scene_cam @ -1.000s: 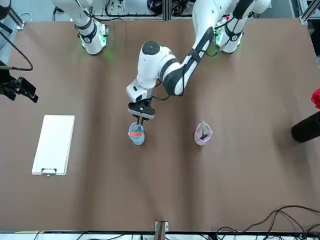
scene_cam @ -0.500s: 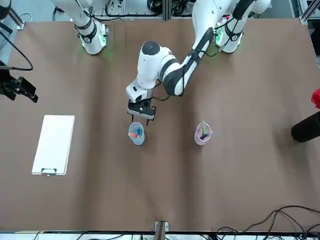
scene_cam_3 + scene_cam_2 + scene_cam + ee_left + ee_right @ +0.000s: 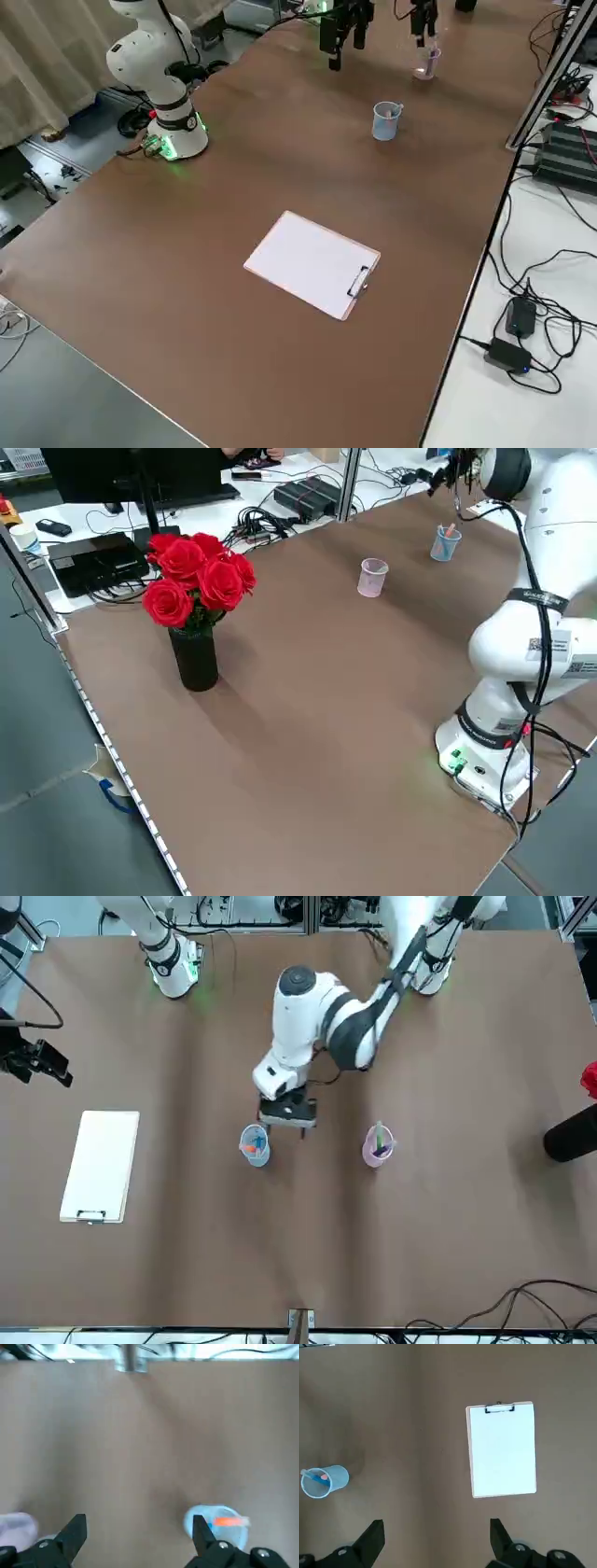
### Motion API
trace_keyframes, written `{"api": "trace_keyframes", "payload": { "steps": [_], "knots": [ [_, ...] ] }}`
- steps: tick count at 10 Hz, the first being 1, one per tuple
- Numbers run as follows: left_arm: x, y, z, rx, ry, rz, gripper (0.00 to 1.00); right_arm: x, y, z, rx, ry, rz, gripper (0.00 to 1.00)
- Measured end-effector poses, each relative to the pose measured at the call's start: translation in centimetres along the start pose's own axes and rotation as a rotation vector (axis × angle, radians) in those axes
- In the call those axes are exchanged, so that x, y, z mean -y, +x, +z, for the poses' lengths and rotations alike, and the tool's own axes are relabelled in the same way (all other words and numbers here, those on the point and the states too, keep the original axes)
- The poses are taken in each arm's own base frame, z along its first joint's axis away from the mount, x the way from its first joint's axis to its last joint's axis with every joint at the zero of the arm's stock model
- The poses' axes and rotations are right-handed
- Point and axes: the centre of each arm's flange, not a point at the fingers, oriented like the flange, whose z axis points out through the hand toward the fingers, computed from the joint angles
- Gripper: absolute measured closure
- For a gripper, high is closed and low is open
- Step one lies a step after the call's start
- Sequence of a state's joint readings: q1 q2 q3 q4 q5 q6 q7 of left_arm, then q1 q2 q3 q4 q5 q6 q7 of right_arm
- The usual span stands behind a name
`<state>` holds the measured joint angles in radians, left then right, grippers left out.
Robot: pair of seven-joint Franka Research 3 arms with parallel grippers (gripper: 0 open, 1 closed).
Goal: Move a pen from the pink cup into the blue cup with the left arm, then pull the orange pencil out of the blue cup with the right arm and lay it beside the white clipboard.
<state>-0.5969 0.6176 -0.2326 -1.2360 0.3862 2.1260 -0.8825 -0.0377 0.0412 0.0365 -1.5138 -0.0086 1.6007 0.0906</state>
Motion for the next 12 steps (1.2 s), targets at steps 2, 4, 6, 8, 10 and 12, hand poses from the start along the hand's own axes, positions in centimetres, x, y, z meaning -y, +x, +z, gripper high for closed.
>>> {"api": "trace_keyframes", "payload": {
  "steps": [2, 4, 6, 8, 10, 12],
  "knots": [
    [7.6, 5.6, -4.1, -0.001, 0.018, -0.026, 0.0, 1.7, 0.6, 1.5, 0.021, 0.028, -0.023, 0.0],
    [16.4, 10.0, -8.8, 0.044, -0.018, -0.025, 0.0, 5.1, 2.6, 5.9, 0.06, 0.17, -0.034, 0.0],
    [25.5, 12.2, -12.6, 0.124, -0.045, -0.032, 0.0, 10.6, 4.9, 13.2, 0.09, 0.239, -0.069, 0.0],
    [33.4, 13.1, -15.2, 0.164, -0.02, -0.007, 0.0, 16.2, 5.8, 20.0, 0.115, 0.375, -0.041, 0.0],
    [39.1, 12.2, -17.2, 0.252, 0.023, 0.004, 0.0, 20.0, 4.6, 26.6, 0.065, 0.411, -0.005, 0.0],
    [43.8, 10.6, -18.3, 0.321, 0.043, -0.064, 0.0, 23.3, 2.1, 30.5, 0.037, 0.43, 0.007, 0.0]
  ]
}}
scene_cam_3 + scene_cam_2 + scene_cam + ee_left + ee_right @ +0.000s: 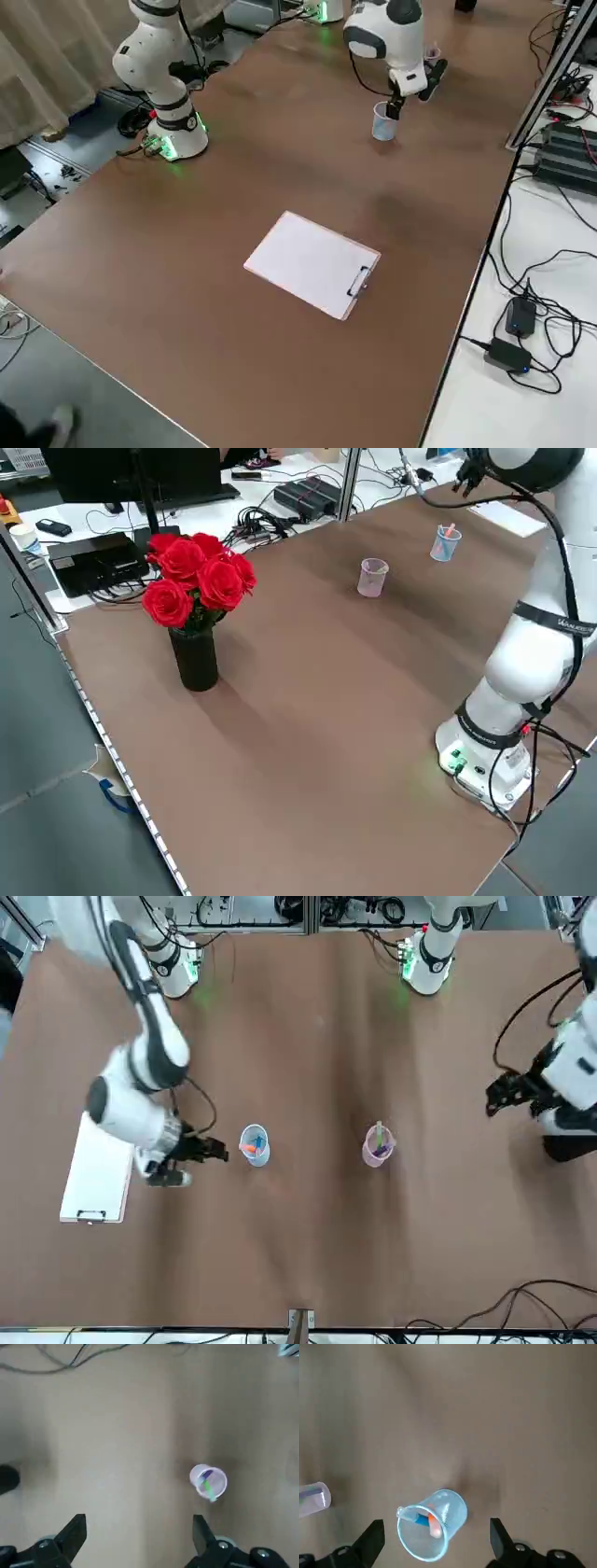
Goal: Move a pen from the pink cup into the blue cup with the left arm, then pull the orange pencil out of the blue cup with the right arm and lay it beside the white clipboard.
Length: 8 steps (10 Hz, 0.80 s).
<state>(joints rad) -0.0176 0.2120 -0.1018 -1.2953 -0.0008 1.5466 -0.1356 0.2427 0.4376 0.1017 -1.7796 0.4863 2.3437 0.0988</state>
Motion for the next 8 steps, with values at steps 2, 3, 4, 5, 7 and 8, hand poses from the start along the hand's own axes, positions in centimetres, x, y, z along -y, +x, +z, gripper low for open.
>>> {"api": "trace_keyframes", "payload": {
  "steps": [2, 3, 4, 5, 7, 8],
  "knots": [
    [3.4, -2.2, 0.1, 0.028, 0.013, -0.007, 0.0, -0.5, -1.2, 2.9, -0.01, 0.011, 0.032, 0.0],
    [4.2, -3.4, 0.3, 0.035, 0.016, 0.009, 0.0, -0.5, -1.7, 3.9, -0.002, 0.011, 0.036, 0.0],
    [4.5, -4.5, 0.7, 0.027, 0.016, 0.017, 0.0, -0.5, -2.1, 4.4, 0.008, 0.01, 0.035, 0.02],
    [4.7, -5.7, 1.1, 0.013, 0.017, 0.017, 0.0, -0.4, -2.4, 4.7, 0.015, 0.009, 0.035, 0.03],
    [4.7, -7.7, 1.5, 0.004, 0.017, 0.018, 0.0, -0.4, -2.7, 5.1, -0.003, 0.01, 0.033, 0.14],
    [4.7, -8.1, 1.4, 0.003, 0.018, 0.017, 0.0, 0.1, -3.0, 5.5, -0.011, 0.013, 0.026, 0.17]
  ]
}}
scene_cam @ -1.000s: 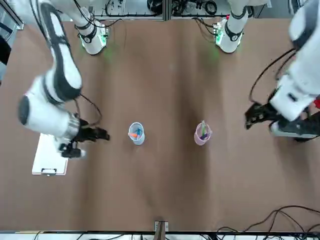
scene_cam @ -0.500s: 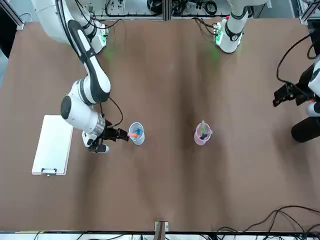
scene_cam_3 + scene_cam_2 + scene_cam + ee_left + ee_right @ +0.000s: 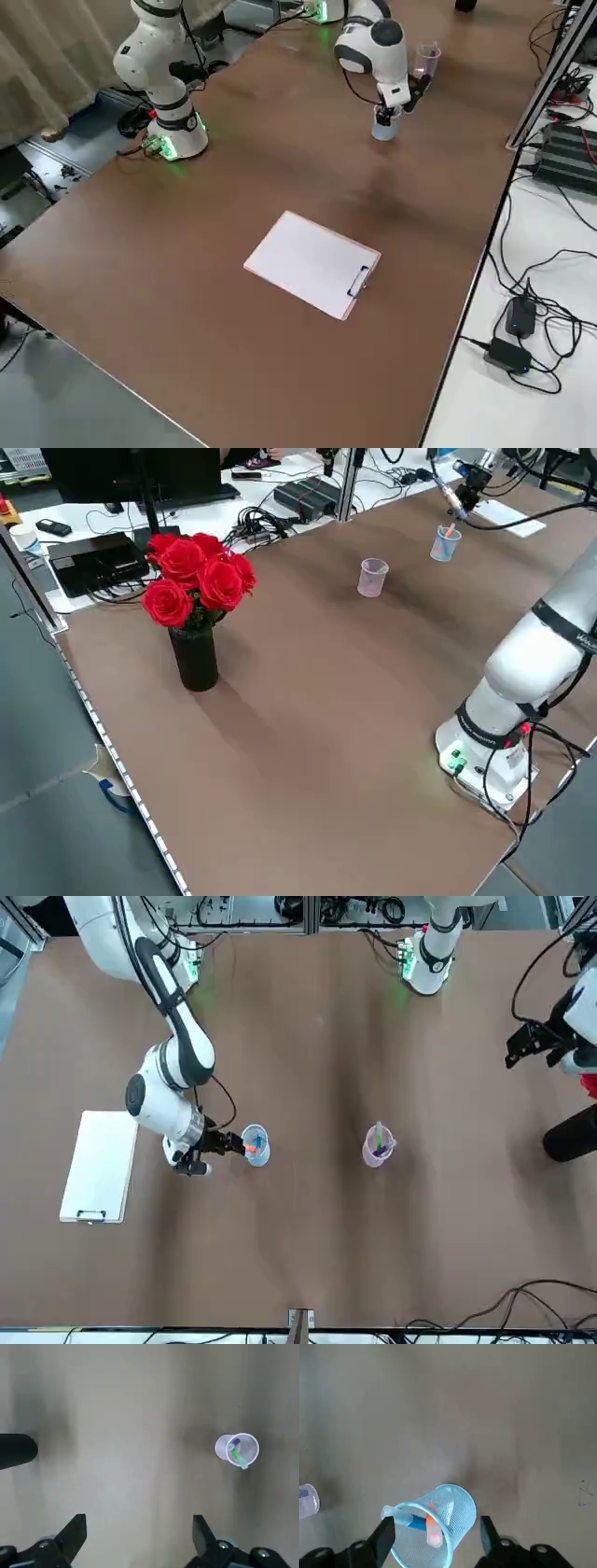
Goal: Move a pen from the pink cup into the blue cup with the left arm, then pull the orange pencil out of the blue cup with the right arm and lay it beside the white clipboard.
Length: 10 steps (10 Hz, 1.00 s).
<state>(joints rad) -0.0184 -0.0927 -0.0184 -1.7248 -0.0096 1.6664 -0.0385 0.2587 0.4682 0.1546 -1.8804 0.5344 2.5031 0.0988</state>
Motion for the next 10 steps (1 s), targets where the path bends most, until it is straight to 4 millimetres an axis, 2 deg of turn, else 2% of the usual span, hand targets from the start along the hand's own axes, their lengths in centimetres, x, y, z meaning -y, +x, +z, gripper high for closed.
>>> {"api": "trace_keyframes", "payload": {
  "steps": [3, 6, 10],
  "knots": [
    [-0.6, 0.0, 0.2, 0.0, 0.0, 0.007, 0.0, 0.5, -0.7, 0.9, 0.014, 0.005, -0.005, 0.28],
    [-0.6, 0.1, -0.8, -0.021, -0.001, 0.006, 0.0, 0.2, -1.1, 1.4, 0.023, 0.001, 0.002, 0.38],
    [-0.4, 0.8, -1.1, -0.003, -0.004, 0.004, 0.0, 0.2, -1.1, 1.4, 0.023, 0.002, 0.002, 0.61]
  ]
}}
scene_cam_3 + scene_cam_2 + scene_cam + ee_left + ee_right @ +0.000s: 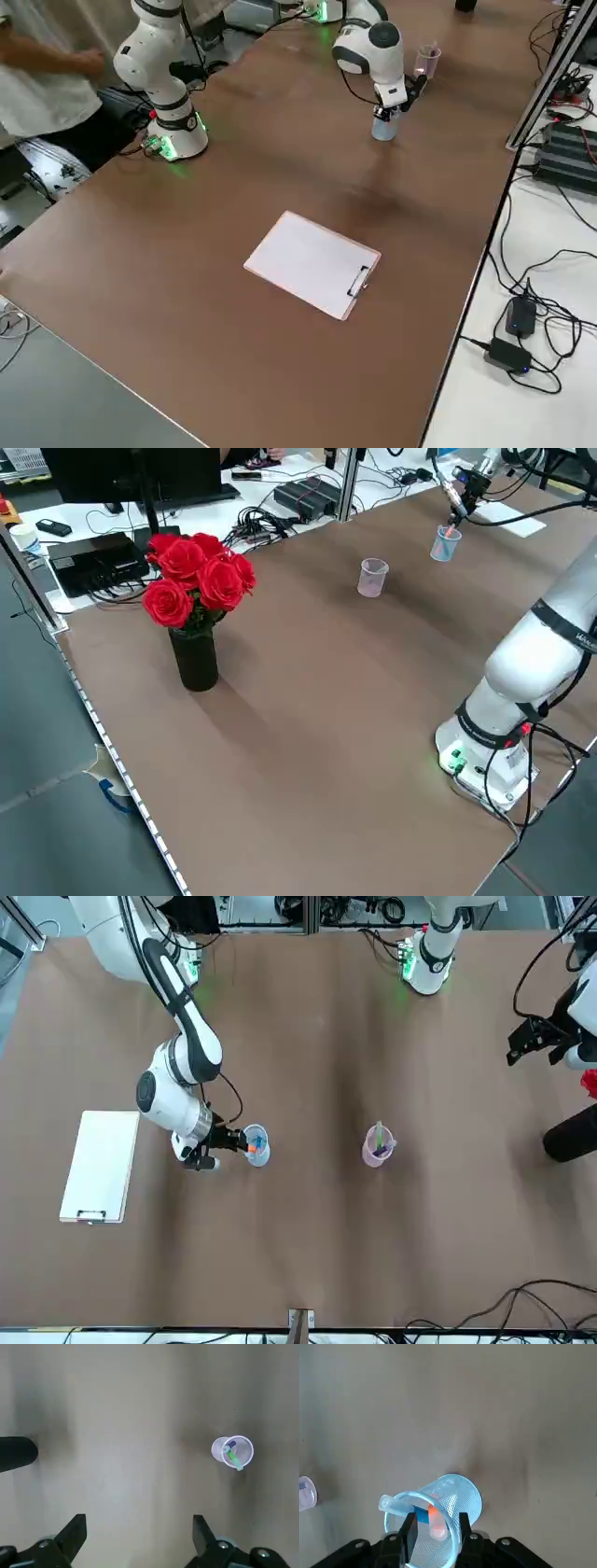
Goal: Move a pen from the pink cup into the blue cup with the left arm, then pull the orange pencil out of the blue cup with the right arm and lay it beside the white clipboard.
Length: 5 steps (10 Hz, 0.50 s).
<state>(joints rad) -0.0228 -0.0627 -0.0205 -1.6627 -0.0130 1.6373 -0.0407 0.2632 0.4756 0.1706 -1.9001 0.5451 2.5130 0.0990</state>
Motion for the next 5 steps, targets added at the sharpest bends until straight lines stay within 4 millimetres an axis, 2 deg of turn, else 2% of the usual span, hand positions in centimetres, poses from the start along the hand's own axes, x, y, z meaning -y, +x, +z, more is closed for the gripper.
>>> {"api": "trace_keyframes", "payload": {
  "steps": [5],
  "knots": [
    [-0.12, 0.17, 0.41, 0.012, 0.0, 0.002, 0.0, 0.48, -0.32, 0.23, 0.005, 0.007, 0.0, 0.63]
  ]
}}
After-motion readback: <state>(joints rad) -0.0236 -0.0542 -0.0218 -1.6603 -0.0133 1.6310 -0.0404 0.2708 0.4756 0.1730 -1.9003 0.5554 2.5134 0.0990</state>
